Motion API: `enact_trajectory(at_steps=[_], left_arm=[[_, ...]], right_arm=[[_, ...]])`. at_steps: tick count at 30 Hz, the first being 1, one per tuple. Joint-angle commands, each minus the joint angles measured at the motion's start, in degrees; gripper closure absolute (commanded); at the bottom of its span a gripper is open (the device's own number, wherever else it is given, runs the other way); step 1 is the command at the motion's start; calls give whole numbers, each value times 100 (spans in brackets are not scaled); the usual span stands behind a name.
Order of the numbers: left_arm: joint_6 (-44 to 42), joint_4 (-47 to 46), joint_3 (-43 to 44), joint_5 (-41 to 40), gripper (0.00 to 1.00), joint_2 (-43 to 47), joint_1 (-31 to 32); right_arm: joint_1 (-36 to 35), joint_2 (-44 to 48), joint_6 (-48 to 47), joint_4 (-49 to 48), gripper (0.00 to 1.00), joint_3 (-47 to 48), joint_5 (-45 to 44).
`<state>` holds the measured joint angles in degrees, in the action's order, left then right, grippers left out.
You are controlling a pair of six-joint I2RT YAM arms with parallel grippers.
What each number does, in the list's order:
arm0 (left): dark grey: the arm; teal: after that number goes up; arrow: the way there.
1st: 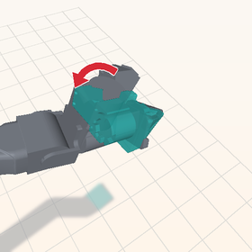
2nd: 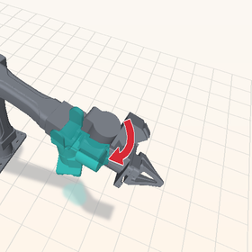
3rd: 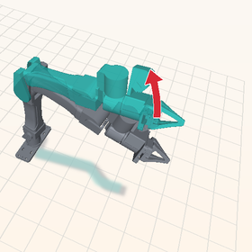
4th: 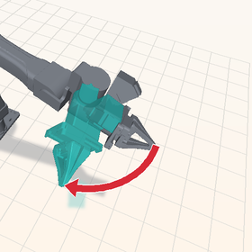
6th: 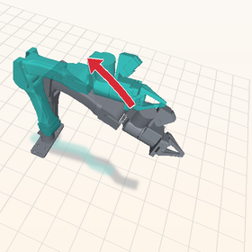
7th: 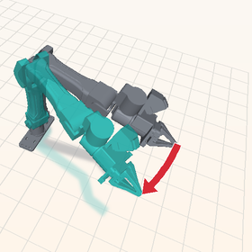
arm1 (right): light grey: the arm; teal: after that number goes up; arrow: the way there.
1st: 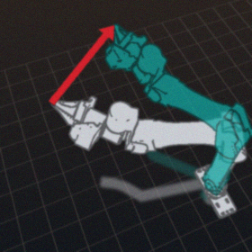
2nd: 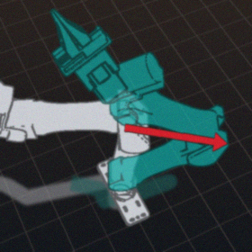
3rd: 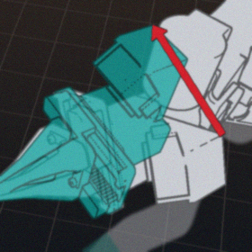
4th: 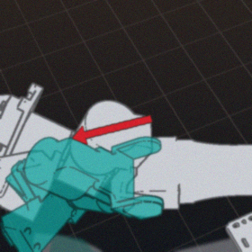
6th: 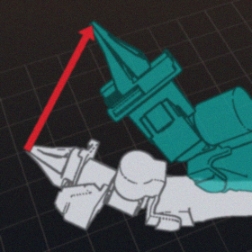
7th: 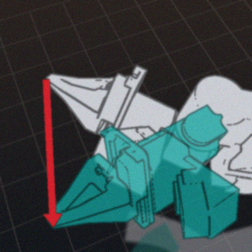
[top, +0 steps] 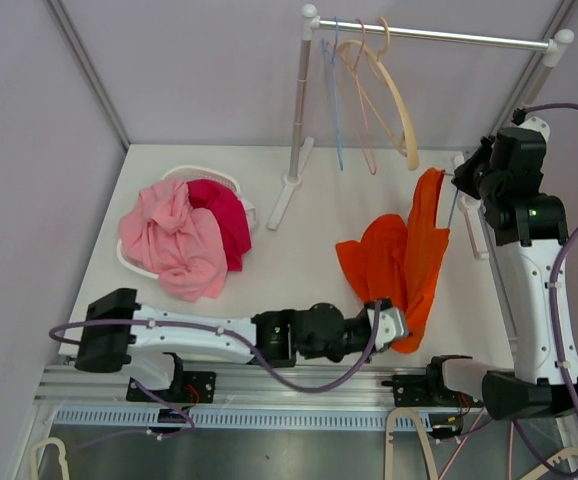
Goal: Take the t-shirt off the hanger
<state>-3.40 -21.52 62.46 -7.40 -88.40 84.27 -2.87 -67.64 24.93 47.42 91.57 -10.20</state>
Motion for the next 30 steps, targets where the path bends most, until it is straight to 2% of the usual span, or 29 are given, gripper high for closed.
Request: enact_trajectory(at_steps=[1, 3, 6, 8, 10, 12, 13, 14, 16, 17, 19, 21, 26, 30], left_arm=[[-144, 155, -206, 1019, 99, 859, 774], [188, 429, -330, 1879, 99, 983, 1065], [917, 72, -918, 2793, 99, 869, 1144], [1147, -194, -1559, 2639, 99, 842, 1153], [1227, -362, -1945, 1816, 99, 860, 1110], [1498, -284, -1913, 1330, 99, 659, 681], [1631, 126, -1486, 1364, 99, 518, 435], [1710, 252, -1351, 1668, 99, 369, -72], [1554, -25, -1201, 2389, 99, 131, -340], [1483, -254, -1270, 2462, 99, 191, -315], [1360, -894, -1672, 2690, 99, 558, -184], [1062, -881, -1658, 2437, 99, 832, 255], [894, 119, -1140, 2052, 99, 1658, 1133], [517, 841, -342, 1751, 99, 2326, 1671]], right_arm=[[76, -407, -93, -259, 100, 405, -53], [120, -618, -111, -321, 100, 484, -27], [173, -795, -146, -295, 100, 678, -26], [173, -891, -190, -268, 100, 801, 61], [173, -927, -216, -41, 100, 967, 297], [138, -866, -286, 196, 100, 1029, 526], [7, -726, -330, 433, 100, 1038, 588], [-46, -638, -392, 522, 100, 995, 545], [-21, -375, -453, 558, 100, 890, 126], [32, -338, -506, 532, 100, 889, 10], [146, -416, -594, 575, 100, 1020, -61], [199, -671, -629, 663, 100, 1187, -61], [200, -962, -445, 278, 100, 951, -88], [147, -1049, -252, -302, 100, 573, -324]])
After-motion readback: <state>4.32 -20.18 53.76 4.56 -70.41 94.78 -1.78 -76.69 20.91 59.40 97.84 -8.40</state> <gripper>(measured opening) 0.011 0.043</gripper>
